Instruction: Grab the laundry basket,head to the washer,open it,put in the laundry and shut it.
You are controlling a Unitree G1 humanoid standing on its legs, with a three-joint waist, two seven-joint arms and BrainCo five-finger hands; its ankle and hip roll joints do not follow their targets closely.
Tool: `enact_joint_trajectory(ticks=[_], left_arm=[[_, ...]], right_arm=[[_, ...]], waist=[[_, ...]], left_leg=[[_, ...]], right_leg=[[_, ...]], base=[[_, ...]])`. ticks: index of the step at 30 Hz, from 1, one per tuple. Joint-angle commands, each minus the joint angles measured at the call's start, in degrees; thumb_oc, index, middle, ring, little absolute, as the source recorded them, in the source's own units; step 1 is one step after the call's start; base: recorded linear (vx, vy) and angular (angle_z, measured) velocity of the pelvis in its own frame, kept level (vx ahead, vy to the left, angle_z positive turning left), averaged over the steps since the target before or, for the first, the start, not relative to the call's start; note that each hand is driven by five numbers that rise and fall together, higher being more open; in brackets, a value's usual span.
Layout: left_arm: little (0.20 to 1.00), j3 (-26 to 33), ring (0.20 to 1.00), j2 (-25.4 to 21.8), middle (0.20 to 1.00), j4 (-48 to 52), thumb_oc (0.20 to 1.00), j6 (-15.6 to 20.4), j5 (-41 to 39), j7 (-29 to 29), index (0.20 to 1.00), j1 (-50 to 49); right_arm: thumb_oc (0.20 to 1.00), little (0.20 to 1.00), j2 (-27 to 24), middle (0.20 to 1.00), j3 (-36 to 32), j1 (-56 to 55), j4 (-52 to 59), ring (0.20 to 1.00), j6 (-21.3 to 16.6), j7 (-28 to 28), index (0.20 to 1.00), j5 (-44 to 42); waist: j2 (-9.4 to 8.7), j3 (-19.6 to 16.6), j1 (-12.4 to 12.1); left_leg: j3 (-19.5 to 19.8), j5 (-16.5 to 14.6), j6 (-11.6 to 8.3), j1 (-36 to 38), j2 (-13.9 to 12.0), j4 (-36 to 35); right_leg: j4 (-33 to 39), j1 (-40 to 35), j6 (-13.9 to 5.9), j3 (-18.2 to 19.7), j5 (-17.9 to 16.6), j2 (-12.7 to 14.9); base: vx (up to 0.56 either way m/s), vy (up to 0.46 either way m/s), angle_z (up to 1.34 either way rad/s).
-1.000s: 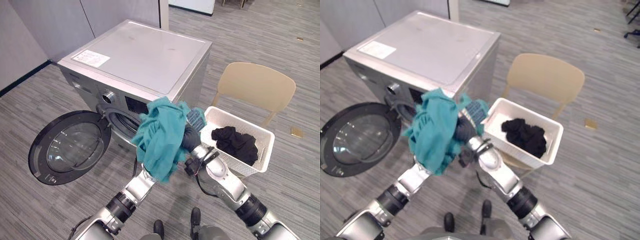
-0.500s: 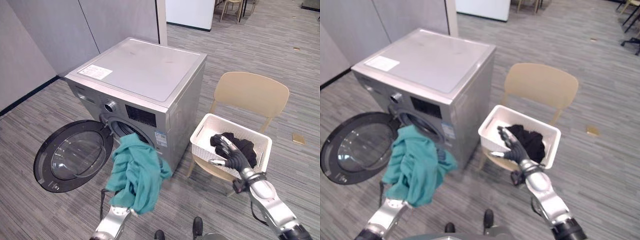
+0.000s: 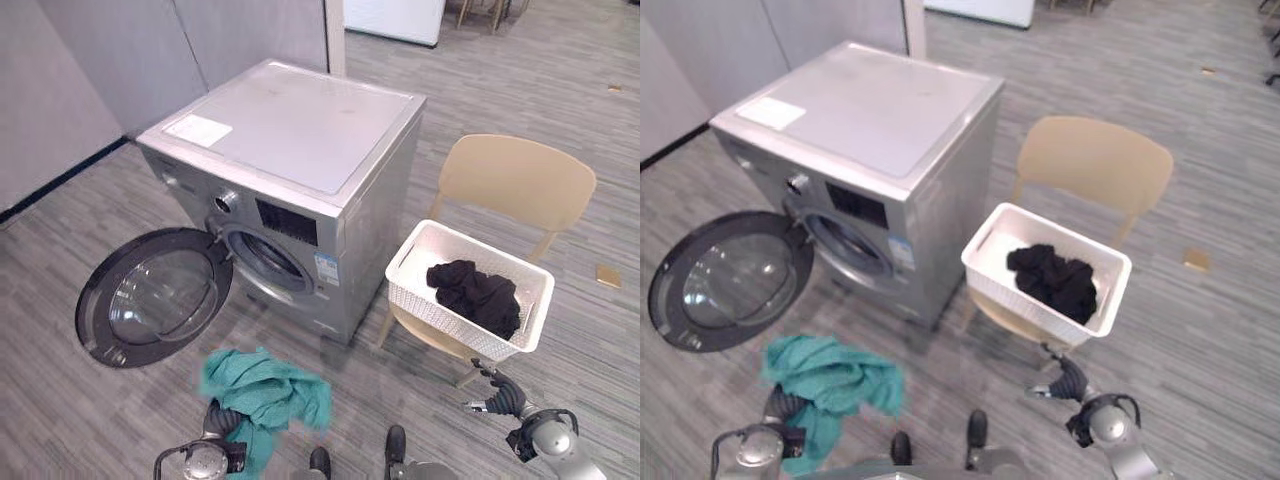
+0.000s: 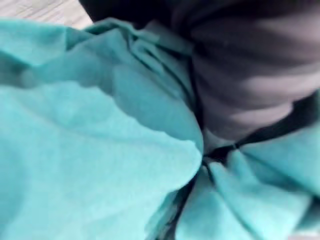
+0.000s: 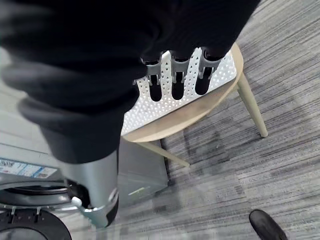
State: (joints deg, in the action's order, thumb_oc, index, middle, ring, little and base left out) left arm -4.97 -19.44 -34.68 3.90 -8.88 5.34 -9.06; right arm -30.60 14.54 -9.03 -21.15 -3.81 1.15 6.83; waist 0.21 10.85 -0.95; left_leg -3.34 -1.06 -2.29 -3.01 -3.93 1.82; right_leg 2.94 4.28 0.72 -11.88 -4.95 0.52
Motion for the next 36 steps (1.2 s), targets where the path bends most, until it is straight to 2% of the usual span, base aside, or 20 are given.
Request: enact_joint_trajectory(ticks=[1,5,6,7,11,14,15,16,17,18,19,21,22,23,24,27,30,32,33,36], left_arm=[[0.2,3.55,0.2,-1.55,0.2,1.43,0.2,2.76,-3.08,2.77,0.2,2.61],[0.2,3.46,0.2,-0.52,0.2,1.34,0.2,2.91,-3.6,3.63,0.2,2.79],[0.2,3.35,0.2,-0.46,0.2,1.38,0.2,2.84,-3.36,3.78,0.2,2.89],[0.2,3.3,0.2,-0.23,0.2,1.22,0.2,2.58,-3.02,3.61,0.2,3.1],[0.2,3.36,0.2,0.36,0.2,0.57,0.2,2.31,-2.29,3.64,0.2,2.22],[0.2,3.29,0.2,0.31,0.2,0.98,0.2,2.36,-2.64,3.63,0.2,1.85],[0.2,3.15,0.2,-0.02,0.2,0.87,0.2,2.15,-2.45,3.55,0.2,2.13],[0.2,2.73,0.2,-0.39,0.2,0.62,0.2,1.99,-2.38,3.9,0.2,3.08],[0.2,1.76,0.2,-1.12,0.2,0.95,0.2,2.1,-2.55,4.5,0.2,4.3],[0.2,1.76,0.2,-1.12,0.2,0.95,0.2,2.1,-2.55,4.5,0.2,4.3],[0.2,0.43,0.2,-1.69,0.2,3.17,0.2,2.26,-2.63,4.17,0.2,5.09],[0.2,-0.2,0.2,-1.5,0.2,3.39,0.2,2.39,-2.93,4.02,0.2,5.66],[0.2,-0.2,0.2,-1.5,0.2,3.39,0.2,2.39,-2.93,4.02,0.2,5.66],[0.2,-1.31,0.2,-1.59,0.2,3.09,0.2,2.36,-3.25,3.86,0.2,6.92],[0.2,-1.83,0.2,-1.43,0.2,3.07,0.2,2.26,-3.41,3.73,0.2,7.54],[0.2,-1.88,0.2,-0.78,0.2,3.31,0.2,2.53,-3.24,3.58,0.2,7.43],[0.2,-2.07,0.2,-0.35,0.2,3.09,0.2,2.2,-1.94,2.67,0.2,5.71],[0.2,-2.18,0.2,-0.19,0.2,3.01,0.2,1.94,-1.65,2.48,0.2,5.28],[0.2,-2.4,0.2,0.17,0.2,3.11,0.2,1.52,-1.69,1.79,0.2,4.43],[0.2,-3.21,0.2,0.65,0.2,2.28,0.2,1.25,-0.78,1.31,0.2,4.96]], right_arm=[[1.0,1.0,0.92,1.0,1.17,4.46,1.19,1.0,-1.79,-1.97,1.0,1.18],[1.0,1.0,1.71,1.0,1.98,5.04,-0.56,1.0,-0.94,-3.26,1.0,1.17],[1.0,1.0,1.9,1.0,1.87,5.22,-0.74,1.0,-0.67,-3.68,1.0,0.97],[1.0,1.0,2.52,1.0,2.21,5.66,-1.35,1.0,-0.34,-4.13,1.0,0.74],[1.0,1.0,3.9,1.0,3.84,6.84,-2.02,1.0,-0.27,-3.91,1.0,1.52],[1.0,1.0,5.0,1.0,5.51,8.42,-1.76,1.0,-0.3,-3.6,1.0,2.43],[1.0,1.0,5.46,1.0,5.92,8.7,-1.67,1.0,-0.29,-3.5,1.0,2.61],[1.0,1.0,6.02,1.0,6.71,9.5,-1.4,1.0,-0.06,-3.31,1.0,2.76],[1.0,1.0,6.86,1.0,7.7,10.46,-0.94,1.0,-0.12,-3.47,1.0,2.28],[1.0,1.0,6.86,1.0,7.7,10.46,-0.94,1.0,-0.12,-3.47,1.0,2.28],[1.0,1.0,7.27,1.0,7.73,10.24,-0.2,1.0,-0.2,-3.36,1.0,1.14],[1.0,1.0,7.48,1.0,8.14,10.62,-0.94,1.0,-0.13,-3.4,1.0,0.16],[1.0,1.0,7.48,1.0,8.14,10.62,-0.94,1.0,-0.13,-3.4,1.0,0.16],[1.0,1.0,7.63,1.0,8.6,11.17,-1.71,1.0,-0.19,-3.6,1.0,-0.57],[1.0,1.0,7.37,1.0,8.63,11.3,-1.98,1.0,-0.17,-3.7,1.0,-0.62],[1.0,1.0,7.35,1.0,8.76,11.15,-3.43,1.0,0.21,-3.47,1.0,-0.46],[1.0,1.0,7.55,1.0,8.61,9.7,-4.41,1.0,-0.04,-3.41,1.0,-0.66],[1.0,1.0,7.46,1.0,8.33,9.21,-4.92,1.0,-0.14,-3.53,1.0,-0.7],[1.0,1.0,6.89,1.0,7.37,7.92,-5.0,1.0,0.2,-3.61,1.0,-0.67],[1.0,1.0,6.45,1.0,6.15,6.9,-5.49,1.0,0.46,-3.87,1.0,-1.27]], waist=[[-3.47,2.9,-1.76],[-3.67,3.86,-2.67],[-3.83,3.93,-2.76],[-3.82,3.44,-2.76],[-4.07,2.26,-2.84],[-5.67,2.07,-4.44],[-6.16,2.17,-5.05],[-6.63,2.49,-5.26],[-6.87,3.51,-4.57],[-6.87,3.51,-4.57],[-5.95,4.45,-2.87],[-6.26,5.06,-2.24],[-6.26,5.07,-2.24],[-7.08,5.52,-1.52],[-7.55,5.83,-1.09],[-8.66,5.92,-1.14],[-9.56,4.63,-0.63],[-9.76,4.36,-0.4],[-10.25,4.12,-0.05],[-9.89,3.98,0.62]], left_leg=[[0.11,-0.89,-1.43,-5.76,1.27,7.76],[-6.99,-0.59,-1.23,-8.54,-1.36,7.69],[-9.5,0.54,-1.37,-9.75,-1.84,7.04],[-13.99,2.02,-1.37,-10.08,-2.64,4.29],[-13.39,1.69,-0.38,-8.77,-1.34,1.86],[-10.12,-0.63,1.07,-8.76,1.04,3.57],[-9.64,-1.59,1.85,-8.2,1.64,4.08],[-8.77,-3.23,3.55,-6.29,3.12,4.31],[-7.35,-4.02,4.97,-4.5,4.12,3.69],[-7.35,-4.02,4.97,-4.5,4.12,3.69],[-4.14,-2.52,5.22,-2.18,3.91,0.72],[-2.43,-2.95,5.09,-1.12,4.4,0.62],[-2.43,-2.95,5.09,-1.11,4.4,0.61],[-0.25,-3.97,5.05,0.08,5.51,0.58],[1.84,-4.81,5.07,0.85,6.33,0.85],[4.65,-6.78,4.74,1.53,7.97,2.71],[5.56,-9.52,4.17,2.58,8.49,6.02],[5.14,-10.47,3.4,2.13,8.15,8.41],[3.54,-11.18,2.22,-0.07,6.59,13.88],[2.01,-9.34,1.8,-3.27,5.26,15.37]], right_leg=[[-5.58,-3.99,-3.45,0.54,12.61,3.24],[-3.82,-6.22,-3.54,-5.12,14.19,4.08],[-3.4,-6.44,-3.55,-6.44,14.11,4.37],[-2.79,-6.77,-3.79,-9.02,14.29,4.62],[-3.56,-8.45,-4.38,-10.55,15.81,4.99],[-8.06,-9.33,-5.1,-10.37,17.08,7.24],[-11.32,-8.76,-5.57,-10.25,16.59,8.6],[-18.42,-6.71,-7.02,-9.56,13.11,11.38],[-26.28,-2.56,-7.64,-5.98,9.09,11.92],[-26.28,-2.56,-7.64,-5.98,9.09,11.92],[-29.08,5.46,-6.1,2.01,12.07,4.59],[-24.17,6.74,-5.91,4.01,12.24,2.53],[-24.16,6.73,-5.91,4.01,12.24,2.53],[-18.92,9.68,-6.07,6.05,10.21,0.05],[-15.42,11.12,-6.7,7.71,8.53,-1.13],[-11.04,10.97,-7.39,7.18,6.49,-0.43],[-8.51,7.4,-5.65,8.91,6.21,-1.66],[-7.14,5.88,-5.35,8.84,5.81,-1.66],[-5.33,3.2,-4.77,8.3,6.06,-1.33],[-3.55,0.91,-4.03,8.15,6.85,-1.02]], base=[[-0.04,-0.074,0.88],[0.05,-0.021,0.61],[0.19,0.048,1.49],[0.1,0.056,1.65],[0.22,0.136,0.79],[0.28,0.188,0.07],[0.36,0.255,0.27],[0.42,0.327,0.34],[0.34,0.281,0.64],[0.31,0.188,1.21],[0.18,0.041,1.32],[0.18,0.01,0.9],[0.22,-0.067,0.66],[0.26,-0.117,0.64],[0.32,-0.15,0.58],[0.22,-0.141,0.9],[0.24,-0.174,0.85],[0.16,-0.155,0.41],[0.14,-0.149,-0.01],[0.06,-0.066,-0.04]])
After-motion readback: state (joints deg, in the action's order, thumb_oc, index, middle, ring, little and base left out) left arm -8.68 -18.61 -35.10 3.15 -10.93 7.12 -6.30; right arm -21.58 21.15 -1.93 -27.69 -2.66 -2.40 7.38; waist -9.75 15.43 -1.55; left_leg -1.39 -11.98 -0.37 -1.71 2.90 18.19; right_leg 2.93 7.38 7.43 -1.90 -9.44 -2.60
